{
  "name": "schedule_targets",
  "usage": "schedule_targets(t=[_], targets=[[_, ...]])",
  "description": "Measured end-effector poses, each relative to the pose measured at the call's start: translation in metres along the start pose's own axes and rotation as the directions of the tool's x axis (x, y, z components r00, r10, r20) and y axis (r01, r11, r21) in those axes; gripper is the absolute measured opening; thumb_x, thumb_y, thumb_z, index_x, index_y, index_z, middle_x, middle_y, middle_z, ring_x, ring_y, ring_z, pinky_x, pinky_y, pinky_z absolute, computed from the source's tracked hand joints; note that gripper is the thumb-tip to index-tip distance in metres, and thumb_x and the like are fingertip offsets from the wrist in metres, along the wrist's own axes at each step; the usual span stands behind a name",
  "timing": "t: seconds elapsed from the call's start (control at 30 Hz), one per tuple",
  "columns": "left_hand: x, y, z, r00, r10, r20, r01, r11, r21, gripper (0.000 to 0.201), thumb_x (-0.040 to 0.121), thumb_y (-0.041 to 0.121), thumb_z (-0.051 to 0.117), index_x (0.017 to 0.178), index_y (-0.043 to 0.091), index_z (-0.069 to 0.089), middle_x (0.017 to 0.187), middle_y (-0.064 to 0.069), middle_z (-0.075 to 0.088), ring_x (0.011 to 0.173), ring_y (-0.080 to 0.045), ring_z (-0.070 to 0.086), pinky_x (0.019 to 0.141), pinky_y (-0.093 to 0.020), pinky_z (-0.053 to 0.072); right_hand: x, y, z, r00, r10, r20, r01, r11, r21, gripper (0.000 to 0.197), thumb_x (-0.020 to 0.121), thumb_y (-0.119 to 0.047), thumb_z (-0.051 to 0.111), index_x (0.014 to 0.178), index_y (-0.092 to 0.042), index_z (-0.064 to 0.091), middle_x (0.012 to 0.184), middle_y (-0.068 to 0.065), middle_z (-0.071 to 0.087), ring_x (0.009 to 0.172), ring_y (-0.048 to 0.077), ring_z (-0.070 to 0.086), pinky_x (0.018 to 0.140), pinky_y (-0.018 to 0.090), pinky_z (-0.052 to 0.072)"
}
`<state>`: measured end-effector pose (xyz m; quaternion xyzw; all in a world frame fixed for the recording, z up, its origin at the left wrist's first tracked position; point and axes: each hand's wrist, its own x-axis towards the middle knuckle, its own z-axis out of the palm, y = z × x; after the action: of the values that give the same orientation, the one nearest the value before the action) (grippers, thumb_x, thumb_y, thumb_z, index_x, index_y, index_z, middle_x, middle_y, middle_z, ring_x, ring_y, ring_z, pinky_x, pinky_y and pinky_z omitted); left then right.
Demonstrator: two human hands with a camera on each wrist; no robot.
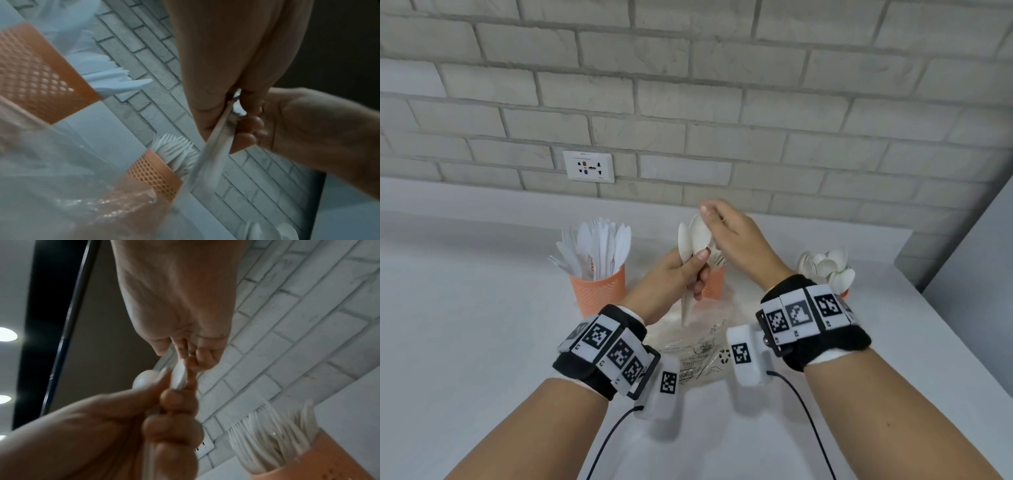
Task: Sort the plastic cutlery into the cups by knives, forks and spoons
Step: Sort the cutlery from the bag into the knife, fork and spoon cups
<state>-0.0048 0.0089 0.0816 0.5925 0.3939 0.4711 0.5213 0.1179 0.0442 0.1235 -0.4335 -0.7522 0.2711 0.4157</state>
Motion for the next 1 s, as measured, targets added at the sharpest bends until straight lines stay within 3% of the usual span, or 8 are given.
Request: schedule_targets(t=[0.17,0.27,0.43,0.53,0.6,0.73,0.83,1.0], targets=[[0.014,-0.002,0.028,1.0,-0.003,-0.01,0.005,0.971,0.241,0.015,0.092,-0.007,0.038,0.089,0.006,0.045,0.056,-0.005,0.041,0.044,-0.01,0.04,0.047,-0.025,0.038,-0.027,-0.001,-0.004,0.997,-0.007,0.078,0.03,0.954,-0.299,0.044,0.098,-0.034,0.039,0.134,-0.009,0.044,0.136,0.01,0.051,0.124,0.022,0.048,0.103,0.032,0.039],[0.023,-0.006,0.052,1.0,0.006,-0.013,0.0,0.888,0.459,0.019,0.088,-0.003,0.045,0.107,-0.007,0.043,0.062,-0.001,0.042,0.047,-0.009,0.039,0.042,-0.016,0.034,-0.039,0.004,-0.014,0.992,0.068,0.11,-0.014,0.904,-0.428,0.049,0.1,-0.025,0.037,0.145,-0.008,0.027,0.145,0.013,0.041,0.132,0.025,0.04,0.105,0.033,0.034],[0.033,-0.004,0.089,0.996,0.062,-0.059,-0.038,0.936,0.349,0.065,0.08,-0.005,0.059,0.133,0.008,0.025,0.071,0.002,0.051,0.057,-0.005,0.05,0.045,-0.01,0.041,-0.052,0.017,-0.053,0.988,0.152,0.023,-0.137,0.936,-0.325,0.034,0.095,-0.008,0.042,0.126,-0.017,0.049,0.113,0.019,0.06,0.094,0.031,0.063,0.075,0.037,0.055],[0.043,-0.004,0.108,0.999,0.039,0.015,-0.042,0.958,0.285,0.08,0.073,0.005,0.075,0.134,0.02,0.025,0.086,0.006,0.05,0.07,-0.001,0.051,0.053,-0.007,0.044,-0.055,0.026,-0.091,0.984,0.056,-0.171,-0.111,0.937,-0.331,0.021,0.093,-0.007,0.046,0.108,-0.014,0.058,0.079,0.004,0.06,0.068,0.01,0.057,0.058,0.019,0.043],[0.051,-0.009,0.118,1.0,0.018,0.012,-0.021,0.962,0.271,0.092,0.069,0.014,0.08,0.14,0.022,0.022,0.102,0.003,0.048,0.084,-0.004,0.051,0.065,-0.008,0.046,-0.054,0.028,-0.12,0.924,-0.082,-0.373,-0.046,0.946,-0.322,0.018,0.093,-0.004,0.044,0.103,-0.009,0.058,0.065,-0.009,0.049,0.055,-0.002,0.049,0.051,0.01,0.035],[0.071,-0.032,0.134,0.997,-0.051,-0.06,0.068,0.941,0.331,0.111,0.062,0.025,0.085,0.146,0.019,0.012,0.136,-0.005,0.034,0.123,-0.022,0.042,0.1,-0.036,0.043,-0.049,0.04,-0.162,0.811,-0.281,-0.514,0.058,0.911,-0.407,0.019,0.095,-0.004,0.041,0.106,-0.003,0.056,0.084,-0.007,0.053,0.069,-0.003,0.045,0.063,0.003,0.034],[0.083,-0.047,0.149,0.992,-0.109,-0.067,0.126,0.913,0.388,0.125,0.058,0.024,0.088,0.148,0.013,0.002,0.148,-0.007,0.024,0.137,-0.023,0.029,0.111,-0.038,0.032,-0.044,0.064,-0.164,0.876,-0.287,-0.388,0.092,0.889,-0.448,0.019,0.095,-0.004,0.041,0.105,-0.003,0.057,0.082,-0.011,0.05,0.069,-0.005,0.044,0.064,0.007,0.033],[0.093,-0.065,0.168,0.988,-0.136,-0.071,0.15,0.954,0.26,0.13,0.057,0.016,0.088,0.149,0.016,-0.003,0.154,-0.003,0.023,0.14,-0.019,0.027,0.113,-0.034,0.025,-0.042,0.101,-0.154,0.949,-0.209,-0.237,0.063,0.861,-0.505,0.021,0.095,-0.007,0.043,0.107,-0.004,0.06,0.085,-0.013,0.052,0.09,0.015,0.046,0.076,0.025,0.032]])
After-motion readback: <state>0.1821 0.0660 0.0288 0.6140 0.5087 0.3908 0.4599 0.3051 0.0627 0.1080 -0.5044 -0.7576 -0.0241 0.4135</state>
